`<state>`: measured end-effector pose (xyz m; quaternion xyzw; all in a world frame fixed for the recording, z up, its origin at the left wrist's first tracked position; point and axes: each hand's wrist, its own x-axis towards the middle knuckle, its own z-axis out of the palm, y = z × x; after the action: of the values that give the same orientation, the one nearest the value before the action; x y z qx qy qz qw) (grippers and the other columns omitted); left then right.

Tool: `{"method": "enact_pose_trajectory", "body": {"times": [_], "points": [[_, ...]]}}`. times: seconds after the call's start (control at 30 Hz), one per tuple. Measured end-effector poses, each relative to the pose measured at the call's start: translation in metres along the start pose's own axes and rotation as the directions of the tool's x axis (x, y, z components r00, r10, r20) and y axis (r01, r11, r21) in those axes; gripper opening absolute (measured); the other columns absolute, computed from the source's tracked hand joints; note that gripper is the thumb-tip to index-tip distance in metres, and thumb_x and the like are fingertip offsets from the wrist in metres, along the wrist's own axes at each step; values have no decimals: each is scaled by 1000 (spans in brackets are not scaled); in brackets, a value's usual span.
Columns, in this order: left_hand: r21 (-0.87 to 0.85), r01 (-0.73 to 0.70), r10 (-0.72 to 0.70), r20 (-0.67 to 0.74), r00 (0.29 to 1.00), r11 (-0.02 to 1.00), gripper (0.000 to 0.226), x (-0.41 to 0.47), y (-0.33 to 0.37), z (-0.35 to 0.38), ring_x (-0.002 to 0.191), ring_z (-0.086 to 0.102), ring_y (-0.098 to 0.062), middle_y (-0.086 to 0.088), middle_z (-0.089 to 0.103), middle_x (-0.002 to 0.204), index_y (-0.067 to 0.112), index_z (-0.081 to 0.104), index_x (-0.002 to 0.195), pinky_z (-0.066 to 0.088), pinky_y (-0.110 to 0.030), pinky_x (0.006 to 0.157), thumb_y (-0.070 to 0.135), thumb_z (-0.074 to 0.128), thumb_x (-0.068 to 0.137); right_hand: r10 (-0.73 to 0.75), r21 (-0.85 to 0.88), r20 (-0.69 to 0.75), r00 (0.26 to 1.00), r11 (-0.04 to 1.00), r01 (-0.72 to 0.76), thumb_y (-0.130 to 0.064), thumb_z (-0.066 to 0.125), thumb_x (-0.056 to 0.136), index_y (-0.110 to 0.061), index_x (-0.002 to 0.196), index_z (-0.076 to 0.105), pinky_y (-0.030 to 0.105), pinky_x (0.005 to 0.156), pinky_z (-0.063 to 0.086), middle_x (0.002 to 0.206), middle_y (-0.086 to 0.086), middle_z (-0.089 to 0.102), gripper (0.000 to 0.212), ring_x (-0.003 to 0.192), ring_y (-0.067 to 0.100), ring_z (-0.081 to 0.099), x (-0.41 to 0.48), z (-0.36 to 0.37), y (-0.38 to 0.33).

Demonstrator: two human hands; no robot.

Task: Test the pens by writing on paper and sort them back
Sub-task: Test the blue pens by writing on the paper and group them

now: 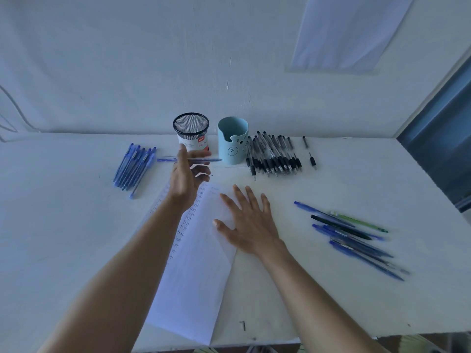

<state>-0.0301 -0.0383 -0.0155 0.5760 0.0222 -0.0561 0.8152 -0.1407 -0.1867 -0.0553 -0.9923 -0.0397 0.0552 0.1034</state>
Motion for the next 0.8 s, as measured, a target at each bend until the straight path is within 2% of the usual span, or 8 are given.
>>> {"method": "enact_pose_trajectory", "body": {"times": [0.1,0.17,0.2,0.27,0.33,0.47,0.6,0.8], "points": [[261,-104,113,-19,993,960,36,5,-6,2,57,64,-21,-11,64,67,3,60,79,55,-33,54,29,54,103,-3,7,-9,1000,1000,3,-71,23,94,-41,156,5,54,119,-11,167,-5,-9,72,152,21,-15,-1,-1,0],[383,-157,178,-21,984,911,19,5,-10,0,62,69,-21,-10,67,68,5,60,77,60,-35,61,11,74,89,-3,9,-21,1000,1000,3,-70,24,94,-41,156,6,54,119,-11,167,-5,-8,71,152,21,-14,-1,-1,-1],[429,-168,195,-18,981,887,18,5,-12,-1,62,69,-20,-12,67,70,5,61,78,59,-32,57,5,77,84,-3,10,-24,1000,1000,3,-70,24,94,-41,156,6,54,120,-11,167,-5,-8,71,152,21,-13,-1,0,0],[519,-166,207,-21,978,838,16,3,-15,-1,51,64,-18,-13,67,64,4,60,74,51,-26,46,-1,73,82,-5,17,-26,1000,1000,5,-71,24,93,-42,156,8,54,120,-10,167,-5,-7,71,152,21,-13,0,0,0],[589,-132,208,-64,976,797,20,2,-17,-2,39,50,-19,-13,57,51,4,49,64,39,-23,42,-6,60,76,-2,26,-23,1000,1000,3,-72,24,93,-42,156,8,53,120,-11,167,-5,-7,72,152,21,-13,0,0,0],[679,-171,242,-10,970,714,26,4,-18,-6,53,29,-18,-7,29,54,10,29,57,25,-32,48,-7,48,62,1,25,-21,1000,1000,0,-72,23,92,-43,155,7,53,120,-10,167,-5,-7,72,152,21,-13,0,0,1],[747,-186,244,33,969,639,21,6,-19,-6,56,27,-18,-8,29,56,1,29,60,21,-31,50,-10,47,62,-3,27,-37,999,1000,4,-72,24,92,-42,156,9,54,120,-9,167,-4,-5,72,153,22,-10,0,0,1],[779,-209,235,82,968,591,24,4,-18,-5,55,20,-17,-2,25,55,14,26,57,16,-25,45,-2,44,61,-4,37,-43,999,999,5,-72,24,92,-43,156,10,54,120,-9,167,-4,-5,72,153,22,-10,0,0,0]]}}
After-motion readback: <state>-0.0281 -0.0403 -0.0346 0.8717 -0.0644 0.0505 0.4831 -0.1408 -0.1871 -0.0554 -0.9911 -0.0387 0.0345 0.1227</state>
